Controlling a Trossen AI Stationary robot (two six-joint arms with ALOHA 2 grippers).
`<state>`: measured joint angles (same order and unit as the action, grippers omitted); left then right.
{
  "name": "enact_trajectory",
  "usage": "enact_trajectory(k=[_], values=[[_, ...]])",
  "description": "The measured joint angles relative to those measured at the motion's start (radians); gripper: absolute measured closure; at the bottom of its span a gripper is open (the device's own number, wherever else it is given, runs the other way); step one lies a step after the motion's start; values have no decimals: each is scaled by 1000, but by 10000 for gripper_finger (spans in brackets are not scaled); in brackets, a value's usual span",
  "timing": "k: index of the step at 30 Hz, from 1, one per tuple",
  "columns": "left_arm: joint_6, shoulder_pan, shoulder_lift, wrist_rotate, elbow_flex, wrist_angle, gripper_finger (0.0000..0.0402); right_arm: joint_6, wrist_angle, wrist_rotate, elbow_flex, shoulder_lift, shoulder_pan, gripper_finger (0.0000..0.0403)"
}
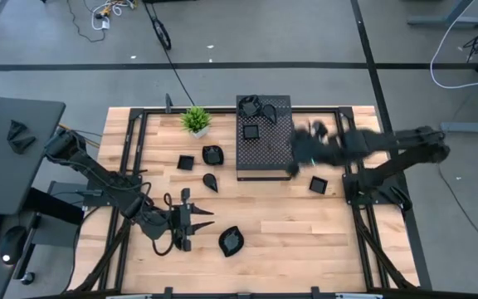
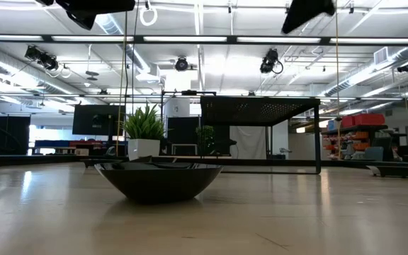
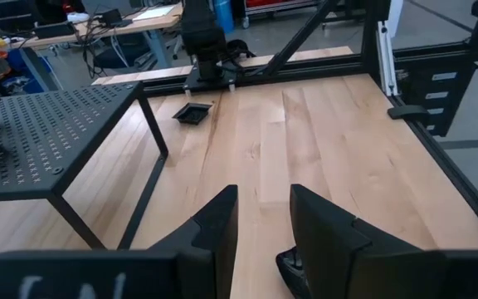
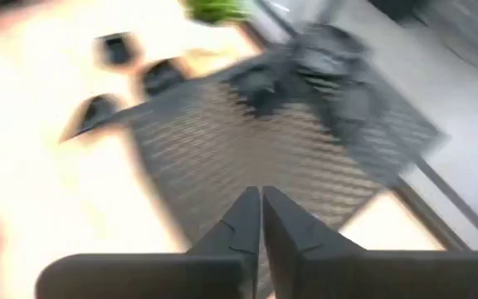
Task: Pick & Place Mini shaped plates
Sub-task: Stack the right square plate on top of the square plates on the shelf
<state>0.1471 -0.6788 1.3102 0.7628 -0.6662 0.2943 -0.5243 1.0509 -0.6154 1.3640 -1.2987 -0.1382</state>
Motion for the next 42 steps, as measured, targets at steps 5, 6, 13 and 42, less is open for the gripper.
enact_trajectory(k=[5, 6, 13, 42], values=[[5, 0, 0, 0, 0, 0, 285, -108, 83, -66, 0, -25, -308, 398], [6, 0, 0, 0, 0, 1, 285, -127, 113, -65, 0, -36, -350, 397], [6, 2, 0, 0, 0, 1, 285, -320, 244, 86, -20, -99, -517, 395], [-38, 61, 0, 0, 0, 1, 285, -141, -254, 382, -835, 72, -173, 274]])
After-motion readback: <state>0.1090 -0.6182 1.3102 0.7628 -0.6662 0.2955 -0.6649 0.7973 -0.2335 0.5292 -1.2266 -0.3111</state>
